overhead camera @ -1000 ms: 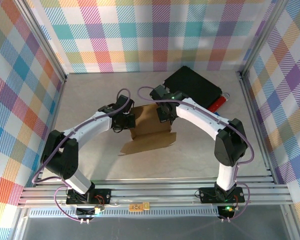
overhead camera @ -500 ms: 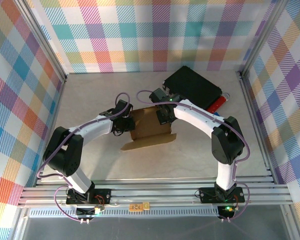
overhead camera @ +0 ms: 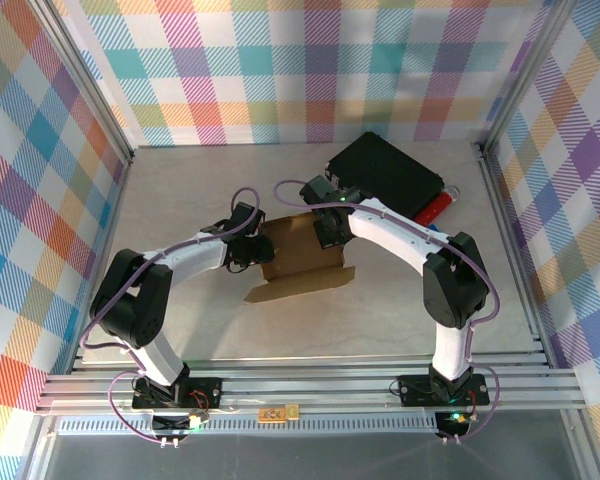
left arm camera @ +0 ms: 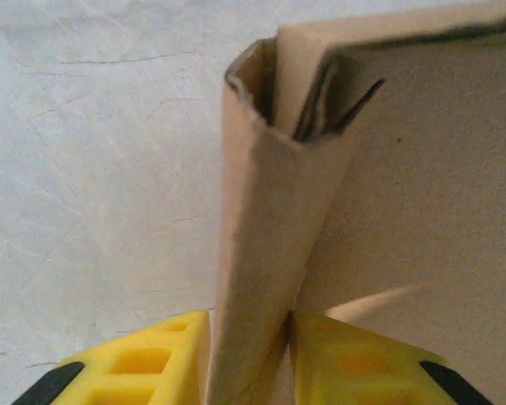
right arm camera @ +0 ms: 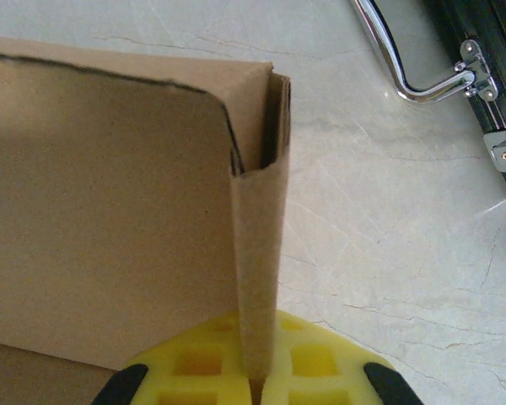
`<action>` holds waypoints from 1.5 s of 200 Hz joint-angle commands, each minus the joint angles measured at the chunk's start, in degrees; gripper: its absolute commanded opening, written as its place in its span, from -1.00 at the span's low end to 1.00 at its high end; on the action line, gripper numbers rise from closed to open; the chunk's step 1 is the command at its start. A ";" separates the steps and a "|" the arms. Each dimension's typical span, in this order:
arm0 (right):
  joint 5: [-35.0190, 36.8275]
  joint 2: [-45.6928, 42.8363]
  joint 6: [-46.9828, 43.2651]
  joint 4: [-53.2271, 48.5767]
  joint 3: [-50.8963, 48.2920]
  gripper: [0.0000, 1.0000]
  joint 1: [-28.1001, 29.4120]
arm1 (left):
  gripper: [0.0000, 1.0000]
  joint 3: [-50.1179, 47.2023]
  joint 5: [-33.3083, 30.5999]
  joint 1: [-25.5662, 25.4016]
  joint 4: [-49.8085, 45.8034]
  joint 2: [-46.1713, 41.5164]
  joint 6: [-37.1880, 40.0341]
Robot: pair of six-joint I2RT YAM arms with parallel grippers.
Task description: Fold the paper box
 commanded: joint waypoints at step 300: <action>17.35 -2.85 9.51 -4.64 0.88 -1.00 4.01 | -1.00 5.08 -25.41 -7.53 -19.14 -10.49 -3.38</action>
